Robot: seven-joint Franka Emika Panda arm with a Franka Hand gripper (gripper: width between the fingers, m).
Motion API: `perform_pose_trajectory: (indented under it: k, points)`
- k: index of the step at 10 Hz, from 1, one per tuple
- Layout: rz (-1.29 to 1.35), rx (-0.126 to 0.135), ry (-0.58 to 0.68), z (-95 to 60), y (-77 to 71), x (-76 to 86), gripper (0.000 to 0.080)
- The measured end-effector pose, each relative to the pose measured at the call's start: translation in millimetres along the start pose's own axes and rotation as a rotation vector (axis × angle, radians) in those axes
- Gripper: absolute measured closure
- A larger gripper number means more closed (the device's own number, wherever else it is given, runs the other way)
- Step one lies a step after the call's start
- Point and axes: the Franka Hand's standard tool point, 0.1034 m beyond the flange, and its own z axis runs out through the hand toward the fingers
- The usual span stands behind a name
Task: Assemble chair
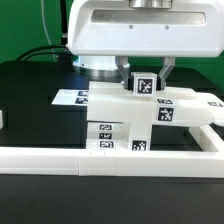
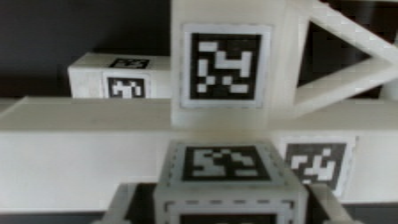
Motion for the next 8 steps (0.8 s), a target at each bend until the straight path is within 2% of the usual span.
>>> perform_pose_trajectory:
  k: [6,7,8]
  points:
    - [0.351,0.020,-0.005,0.0,-1.8,-0.2,0.0532]
    - [0.476,0.043,-0.011,0.3,0.3,0.0,0.0532]
    - [0.549,0.043,-0.013,0.5,0.0,-0.3,0.0532]
